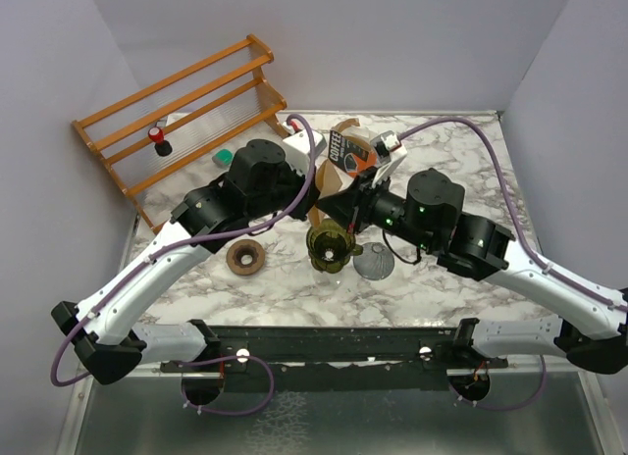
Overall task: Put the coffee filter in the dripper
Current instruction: Place the coffee filter in the coffee dripper.
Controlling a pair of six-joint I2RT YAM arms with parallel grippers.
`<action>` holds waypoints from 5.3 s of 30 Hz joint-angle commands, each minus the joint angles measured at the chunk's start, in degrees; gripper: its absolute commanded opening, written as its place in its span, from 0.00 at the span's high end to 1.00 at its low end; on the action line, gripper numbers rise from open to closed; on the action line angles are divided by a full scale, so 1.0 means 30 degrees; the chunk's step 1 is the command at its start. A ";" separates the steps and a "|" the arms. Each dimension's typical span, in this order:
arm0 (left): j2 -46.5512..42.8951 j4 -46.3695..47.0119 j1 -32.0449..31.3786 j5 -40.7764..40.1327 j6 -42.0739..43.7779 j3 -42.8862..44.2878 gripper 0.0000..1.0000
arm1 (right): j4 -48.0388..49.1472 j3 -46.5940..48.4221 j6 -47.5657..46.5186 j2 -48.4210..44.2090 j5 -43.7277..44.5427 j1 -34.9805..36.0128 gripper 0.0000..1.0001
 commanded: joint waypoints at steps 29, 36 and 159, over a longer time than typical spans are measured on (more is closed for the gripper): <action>0.0416 -0.2506 -0.0105 0.1012 -0.2373 0.1648 1.00 | -0.2411 0.0431 0.1049 0.2716 0.5825 0.0092 0.99; 0.0267 -0.3246 -0.0108 0.2343 -0.2516 0.2140 1.00 | -0.5389 0.1219 0.0883 0.3007 0.6938 0.0092 0.99; -0.6793 -0.0731 -0.0070 -0.3725 -0.0388 -0.4608 0.43 | -1.0749 0.2999 -0.0056 0.8020 0.4052 0.0063 0.31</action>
